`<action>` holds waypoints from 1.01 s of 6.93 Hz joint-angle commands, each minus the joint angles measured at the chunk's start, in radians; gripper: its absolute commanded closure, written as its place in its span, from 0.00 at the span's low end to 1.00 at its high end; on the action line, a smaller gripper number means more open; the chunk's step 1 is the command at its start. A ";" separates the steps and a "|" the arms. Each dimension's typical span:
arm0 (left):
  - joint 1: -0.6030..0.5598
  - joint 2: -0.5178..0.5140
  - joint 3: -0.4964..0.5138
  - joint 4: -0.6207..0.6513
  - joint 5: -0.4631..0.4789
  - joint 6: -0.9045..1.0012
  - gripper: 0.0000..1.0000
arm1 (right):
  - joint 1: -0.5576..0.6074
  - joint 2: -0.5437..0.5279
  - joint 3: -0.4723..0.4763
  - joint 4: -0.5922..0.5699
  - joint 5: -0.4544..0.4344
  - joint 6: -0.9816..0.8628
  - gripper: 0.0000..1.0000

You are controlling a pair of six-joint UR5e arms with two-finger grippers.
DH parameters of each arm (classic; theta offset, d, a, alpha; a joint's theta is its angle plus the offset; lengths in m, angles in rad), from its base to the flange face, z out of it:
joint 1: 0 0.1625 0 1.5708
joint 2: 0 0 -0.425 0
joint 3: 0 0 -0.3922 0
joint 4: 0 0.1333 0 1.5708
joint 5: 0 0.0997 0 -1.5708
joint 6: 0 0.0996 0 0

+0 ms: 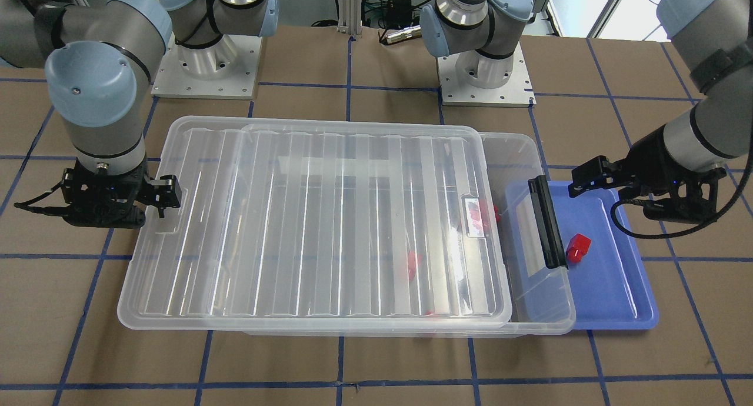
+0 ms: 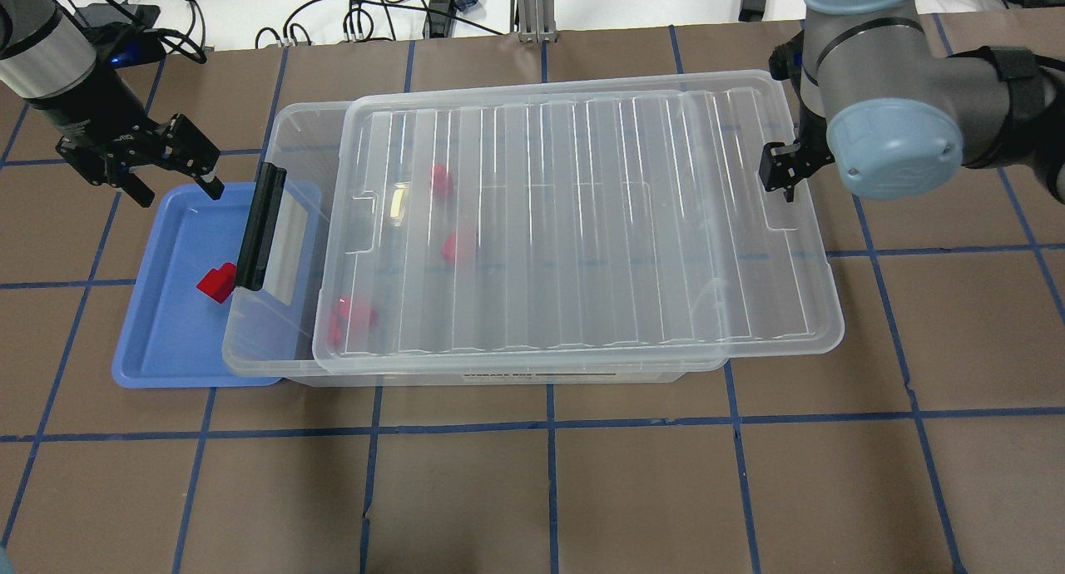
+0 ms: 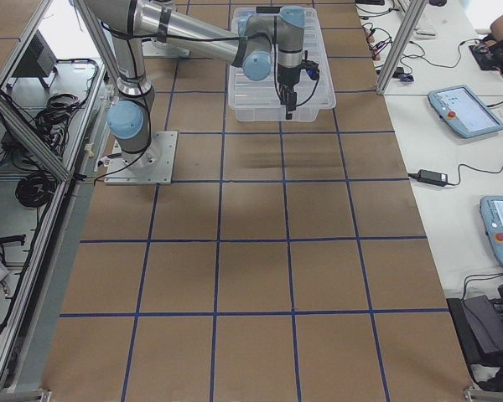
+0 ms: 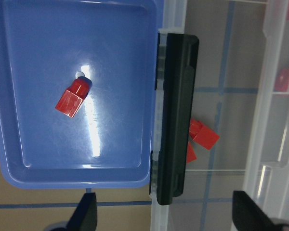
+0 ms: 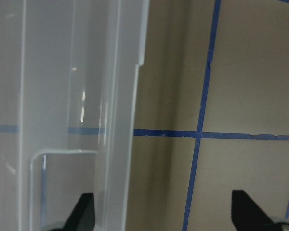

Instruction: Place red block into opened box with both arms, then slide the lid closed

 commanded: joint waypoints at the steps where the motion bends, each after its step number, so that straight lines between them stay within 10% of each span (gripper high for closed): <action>1: 0.092 -0.057 -0.079 0.223 -0.001 0.307 0.00 | -0.075 0.000 -0.001 -0.019 -0.002 -0.014 0.00; 7: 0.135 -0.083 -0.420 0.694 -0.001 0.546 0.00 | -0.175 0.001 -0.003 -0.028 0.006 -0.027 0.00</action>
